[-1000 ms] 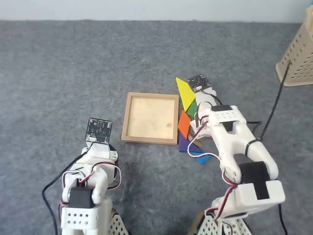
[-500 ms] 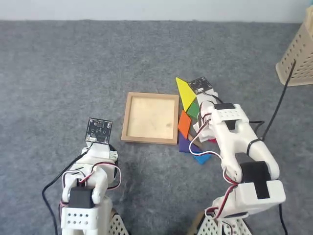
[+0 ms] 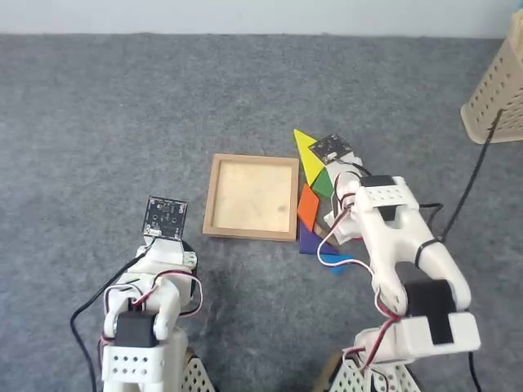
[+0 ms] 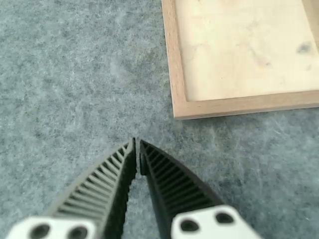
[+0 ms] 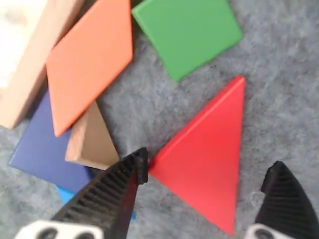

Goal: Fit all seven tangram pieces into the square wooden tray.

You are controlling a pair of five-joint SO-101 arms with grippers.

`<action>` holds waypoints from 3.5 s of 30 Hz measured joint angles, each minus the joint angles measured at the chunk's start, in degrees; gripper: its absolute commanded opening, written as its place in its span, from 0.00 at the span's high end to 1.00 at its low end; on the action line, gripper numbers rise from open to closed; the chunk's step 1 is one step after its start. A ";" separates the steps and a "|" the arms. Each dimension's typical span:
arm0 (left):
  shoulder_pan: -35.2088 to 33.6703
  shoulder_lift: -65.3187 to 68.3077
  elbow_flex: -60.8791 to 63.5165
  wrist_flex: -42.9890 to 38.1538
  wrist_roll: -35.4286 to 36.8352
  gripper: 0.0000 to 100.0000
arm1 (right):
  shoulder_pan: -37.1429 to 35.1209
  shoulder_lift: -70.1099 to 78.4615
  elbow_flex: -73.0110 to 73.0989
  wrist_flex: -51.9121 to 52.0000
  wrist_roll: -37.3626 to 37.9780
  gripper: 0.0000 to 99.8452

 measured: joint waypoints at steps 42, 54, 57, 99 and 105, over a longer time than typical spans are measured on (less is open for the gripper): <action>0.00 0.00 0.00 0.00 0.00 0.99 | -5.19 -16.44 3.52 -0.09 0.09 0.85; 0.00 0.00 0.00 0.00 0.00 0.99 | -22.68 6.86 -27.43 -0.09 5.01 0.85; 0.00 0.00 0.00 0.00 0.00 0.99 | -23.82 16.00 -35.87 -0.09 11.34 0.85; 0.00 0.00 0.00 0.00 0.00 0.99 | -12.57 29.80 -46.86 -26.29 -7.56 0.84; 0.00 0.00 0.00 0.00 0.00 0.99 | -14.42 38.33 -47.21 -37.98 -7.56 0.84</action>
